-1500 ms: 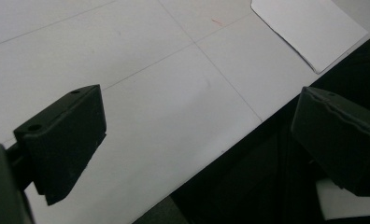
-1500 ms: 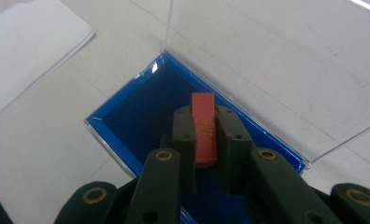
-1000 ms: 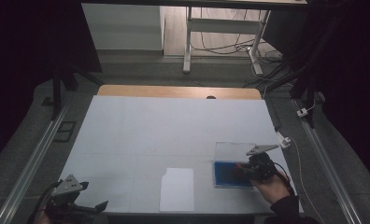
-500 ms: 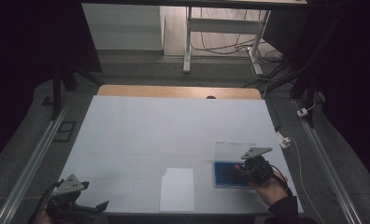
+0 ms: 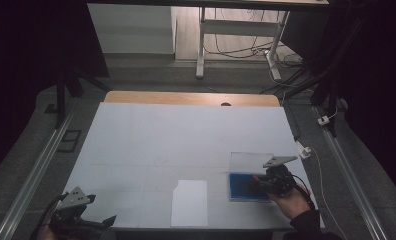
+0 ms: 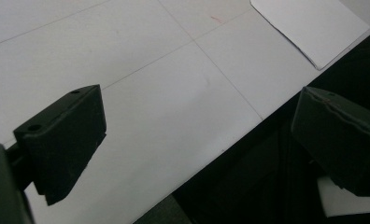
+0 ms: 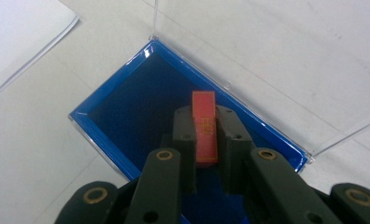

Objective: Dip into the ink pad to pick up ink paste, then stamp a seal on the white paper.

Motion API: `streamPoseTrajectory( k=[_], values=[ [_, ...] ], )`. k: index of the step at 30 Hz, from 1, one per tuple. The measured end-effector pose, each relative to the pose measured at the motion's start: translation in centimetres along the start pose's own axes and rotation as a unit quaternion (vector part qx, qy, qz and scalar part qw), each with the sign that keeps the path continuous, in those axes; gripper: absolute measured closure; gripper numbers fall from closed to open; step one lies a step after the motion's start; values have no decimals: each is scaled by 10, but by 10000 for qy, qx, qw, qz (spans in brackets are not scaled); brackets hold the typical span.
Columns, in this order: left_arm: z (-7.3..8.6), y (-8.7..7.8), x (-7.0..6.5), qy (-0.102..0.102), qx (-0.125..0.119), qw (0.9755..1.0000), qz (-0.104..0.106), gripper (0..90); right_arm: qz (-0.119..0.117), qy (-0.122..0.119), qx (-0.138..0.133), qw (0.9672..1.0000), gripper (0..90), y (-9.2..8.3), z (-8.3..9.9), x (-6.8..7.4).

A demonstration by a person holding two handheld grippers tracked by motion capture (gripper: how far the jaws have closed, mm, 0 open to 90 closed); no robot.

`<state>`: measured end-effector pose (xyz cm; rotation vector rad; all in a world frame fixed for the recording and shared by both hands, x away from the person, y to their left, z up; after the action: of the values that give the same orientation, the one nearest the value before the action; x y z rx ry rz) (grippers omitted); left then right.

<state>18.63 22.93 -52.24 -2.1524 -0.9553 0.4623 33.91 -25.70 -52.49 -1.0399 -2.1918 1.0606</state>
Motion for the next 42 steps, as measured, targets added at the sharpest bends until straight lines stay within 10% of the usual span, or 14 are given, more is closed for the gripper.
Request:
streamPoseTrajectory(
  k=[42],
  values=[
    [1,-1,0,-46,-27,10000,20,33,-480,-73,-689,9964,797,-27,-8,24]
  ],
)
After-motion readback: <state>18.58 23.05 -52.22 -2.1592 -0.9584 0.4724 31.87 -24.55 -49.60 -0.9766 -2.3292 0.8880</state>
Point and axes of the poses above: each handheld gripper's, and its own axes: y roughly forward along the jaws, z roughly out of its underside, x roughly to its left, the point moved 6 cm from there along y, roughly forward along the jaws, and after that the axes turned 10 degrees about y, right-handed, at the moved point
